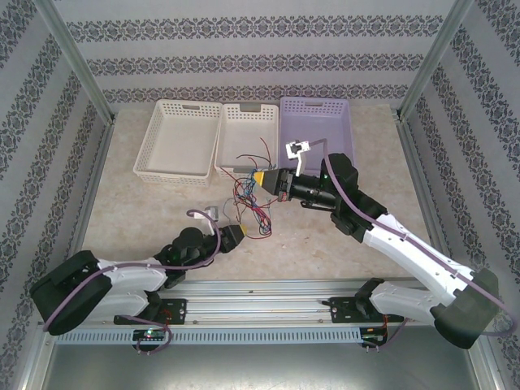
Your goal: Untangle the cables
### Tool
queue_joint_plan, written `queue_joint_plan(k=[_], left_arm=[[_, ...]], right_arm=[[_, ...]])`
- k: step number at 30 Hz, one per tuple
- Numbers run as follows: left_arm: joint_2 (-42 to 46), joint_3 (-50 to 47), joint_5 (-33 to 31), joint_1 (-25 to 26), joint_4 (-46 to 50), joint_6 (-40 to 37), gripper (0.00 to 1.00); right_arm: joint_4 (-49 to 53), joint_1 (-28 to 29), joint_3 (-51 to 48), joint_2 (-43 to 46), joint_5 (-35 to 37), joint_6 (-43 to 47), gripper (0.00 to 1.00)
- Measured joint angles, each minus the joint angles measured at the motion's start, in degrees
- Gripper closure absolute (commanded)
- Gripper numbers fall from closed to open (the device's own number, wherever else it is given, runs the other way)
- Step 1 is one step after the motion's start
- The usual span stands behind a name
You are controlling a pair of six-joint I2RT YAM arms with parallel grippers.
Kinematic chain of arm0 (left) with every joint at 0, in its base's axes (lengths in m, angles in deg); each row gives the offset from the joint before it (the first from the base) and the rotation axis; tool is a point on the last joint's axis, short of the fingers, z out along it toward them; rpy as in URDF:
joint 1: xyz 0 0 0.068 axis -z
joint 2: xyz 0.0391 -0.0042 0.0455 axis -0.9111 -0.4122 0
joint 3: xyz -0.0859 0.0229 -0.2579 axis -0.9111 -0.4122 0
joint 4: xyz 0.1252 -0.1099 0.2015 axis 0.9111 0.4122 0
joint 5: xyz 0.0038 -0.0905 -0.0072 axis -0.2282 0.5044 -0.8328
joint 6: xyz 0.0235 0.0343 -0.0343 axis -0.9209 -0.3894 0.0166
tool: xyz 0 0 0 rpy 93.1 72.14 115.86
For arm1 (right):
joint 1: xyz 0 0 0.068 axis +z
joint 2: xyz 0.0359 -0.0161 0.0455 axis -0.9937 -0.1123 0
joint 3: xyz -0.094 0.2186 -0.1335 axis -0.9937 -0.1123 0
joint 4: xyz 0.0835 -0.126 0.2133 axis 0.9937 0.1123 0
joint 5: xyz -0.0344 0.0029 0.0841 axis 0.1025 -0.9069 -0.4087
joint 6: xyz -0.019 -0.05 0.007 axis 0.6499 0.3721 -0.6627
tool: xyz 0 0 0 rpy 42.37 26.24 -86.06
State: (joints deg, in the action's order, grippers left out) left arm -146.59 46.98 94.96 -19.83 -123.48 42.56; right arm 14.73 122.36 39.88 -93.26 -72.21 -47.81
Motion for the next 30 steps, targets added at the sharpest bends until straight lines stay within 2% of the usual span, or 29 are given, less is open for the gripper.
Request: queue_joint_plan(k=[4,7,13,17,21,26,30], left_arm=[[-2.3,0.0,0.8,0.0,-2.8,0.2,0.92],[-3.7,0.0,1.2,0.0,-4.9,0.4,1.0],[-5.3,-0.7,1.9,0.0,-9.5,0.8,1.0],[-2.4,-2.7,2.2,0.0,-8.5,1.6,1.0],[9.2,-2.4,1.9,0.0,3.8,1.6,1.0],[29.7,2.8,-1.4,0.0,30.7,0.1,1.0],[40.3,8.6,-4.8,0.0,49.7,-0.9,1.0]], right_arm=[[-0.5,0.0,-0.6,1.2,0.1,-0.5,1.0],[-0.9,0.0,-1.5,2.8,0.5,-0.6,1.0],[-0.7,0.0,-2.5,5.0,1.7,-0.6,1.0],[1.3,-1.8,-5.6,9.1,5.6,-0.6,1.0],[3.6,-7.3,-10.5,14.2,11.1,-1.4,1.0],[6.6,-14.9,-17.6,18.3,16.7,-4.0,1.0],[8.8,-20.3,-22.2,20.3,18.4,-6.2,1.0]])
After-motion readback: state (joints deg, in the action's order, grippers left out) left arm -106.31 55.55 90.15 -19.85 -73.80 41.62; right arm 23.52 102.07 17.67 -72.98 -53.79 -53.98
